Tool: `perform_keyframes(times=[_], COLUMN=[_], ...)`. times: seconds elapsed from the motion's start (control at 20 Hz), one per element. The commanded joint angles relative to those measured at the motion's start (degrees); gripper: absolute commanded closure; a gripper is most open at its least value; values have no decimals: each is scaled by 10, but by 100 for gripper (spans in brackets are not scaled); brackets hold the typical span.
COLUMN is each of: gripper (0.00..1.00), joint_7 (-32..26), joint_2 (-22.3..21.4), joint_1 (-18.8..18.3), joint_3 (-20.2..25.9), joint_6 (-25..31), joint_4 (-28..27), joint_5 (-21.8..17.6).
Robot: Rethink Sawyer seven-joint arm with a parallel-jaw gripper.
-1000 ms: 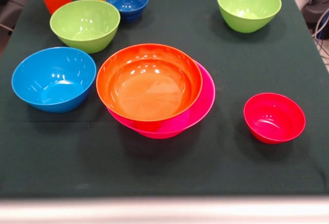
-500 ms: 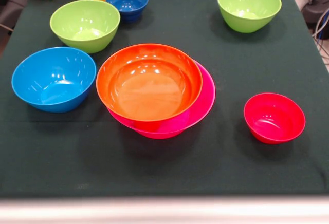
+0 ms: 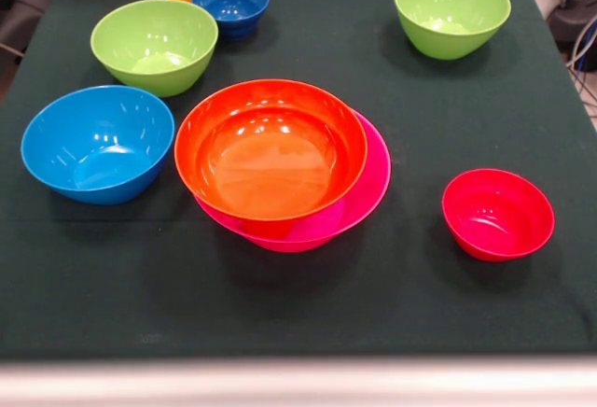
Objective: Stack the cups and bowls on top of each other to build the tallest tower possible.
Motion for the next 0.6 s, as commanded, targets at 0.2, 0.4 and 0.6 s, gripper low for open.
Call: perform_keyframes(times=[0.2,0.4,0.6], gripper=[0,0,0], joint_7=[62,62,56], joint_2=[8,3,-2], joint_1=[67,76,78], joint_3=[-36,-40,-43], joint_6=[-57,-63,-64], joint_4=[40,48,50], joint_5=[-30,-23,-18])
